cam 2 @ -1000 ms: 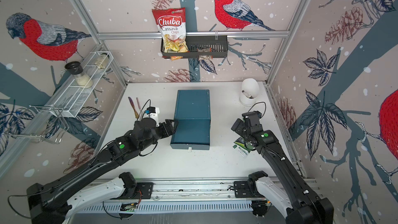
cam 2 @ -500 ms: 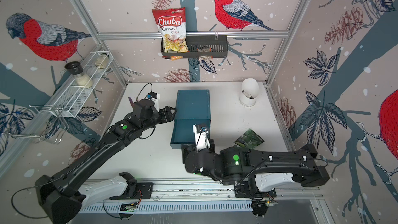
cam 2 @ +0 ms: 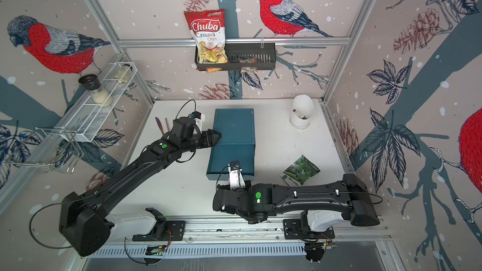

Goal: Take the seed bags out of the drawer
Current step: Close the drawer of the storage box.

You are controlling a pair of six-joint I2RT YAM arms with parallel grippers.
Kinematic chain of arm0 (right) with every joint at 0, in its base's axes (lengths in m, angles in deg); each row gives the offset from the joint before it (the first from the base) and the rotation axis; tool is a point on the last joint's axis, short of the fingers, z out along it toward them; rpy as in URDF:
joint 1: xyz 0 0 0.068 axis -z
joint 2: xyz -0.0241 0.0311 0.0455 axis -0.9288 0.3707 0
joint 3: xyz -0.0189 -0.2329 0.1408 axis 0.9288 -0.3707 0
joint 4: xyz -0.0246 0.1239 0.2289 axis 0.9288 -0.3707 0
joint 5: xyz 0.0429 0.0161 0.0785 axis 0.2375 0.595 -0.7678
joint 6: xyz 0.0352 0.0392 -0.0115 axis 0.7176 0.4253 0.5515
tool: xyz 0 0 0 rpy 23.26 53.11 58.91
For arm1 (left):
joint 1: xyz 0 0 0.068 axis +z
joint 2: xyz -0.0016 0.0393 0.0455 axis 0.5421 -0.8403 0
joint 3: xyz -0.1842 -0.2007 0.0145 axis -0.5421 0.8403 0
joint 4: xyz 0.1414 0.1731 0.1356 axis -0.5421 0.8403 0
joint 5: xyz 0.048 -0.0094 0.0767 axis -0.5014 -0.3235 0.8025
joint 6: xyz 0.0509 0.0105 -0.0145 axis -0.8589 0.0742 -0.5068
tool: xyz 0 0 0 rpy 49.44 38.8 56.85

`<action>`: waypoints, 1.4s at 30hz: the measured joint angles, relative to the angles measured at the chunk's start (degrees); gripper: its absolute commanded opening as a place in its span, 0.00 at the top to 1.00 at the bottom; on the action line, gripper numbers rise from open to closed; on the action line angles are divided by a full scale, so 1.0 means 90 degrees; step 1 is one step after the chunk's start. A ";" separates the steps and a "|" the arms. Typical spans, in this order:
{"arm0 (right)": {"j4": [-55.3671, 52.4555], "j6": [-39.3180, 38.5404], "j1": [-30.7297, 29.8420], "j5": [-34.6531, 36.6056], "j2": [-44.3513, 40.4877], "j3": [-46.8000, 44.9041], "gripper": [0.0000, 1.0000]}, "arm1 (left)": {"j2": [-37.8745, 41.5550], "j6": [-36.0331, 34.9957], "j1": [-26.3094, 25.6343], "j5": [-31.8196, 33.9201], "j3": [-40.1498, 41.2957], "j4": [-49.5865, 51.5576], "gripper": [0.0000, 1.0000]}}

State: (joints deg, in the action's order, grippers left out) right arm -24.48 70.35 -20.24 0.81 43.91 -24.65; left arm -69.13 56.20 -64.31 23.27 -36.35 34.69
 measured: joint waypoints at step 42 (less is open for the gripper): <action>0.1464 -0.0267 0.0260 0.1110 -0.0848 -0.1112 0.19 | 0.0605 0.0034 0.0000 0.0097 0.0585 -0.0260 0.31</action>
State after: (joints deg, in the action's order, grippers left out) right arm -11.31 67.94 -17.91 10.80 36.29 -34.66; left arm -63.69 56.51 -64.31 24.14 -31.08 32.35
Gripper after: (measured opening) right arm 0.879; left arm 0.700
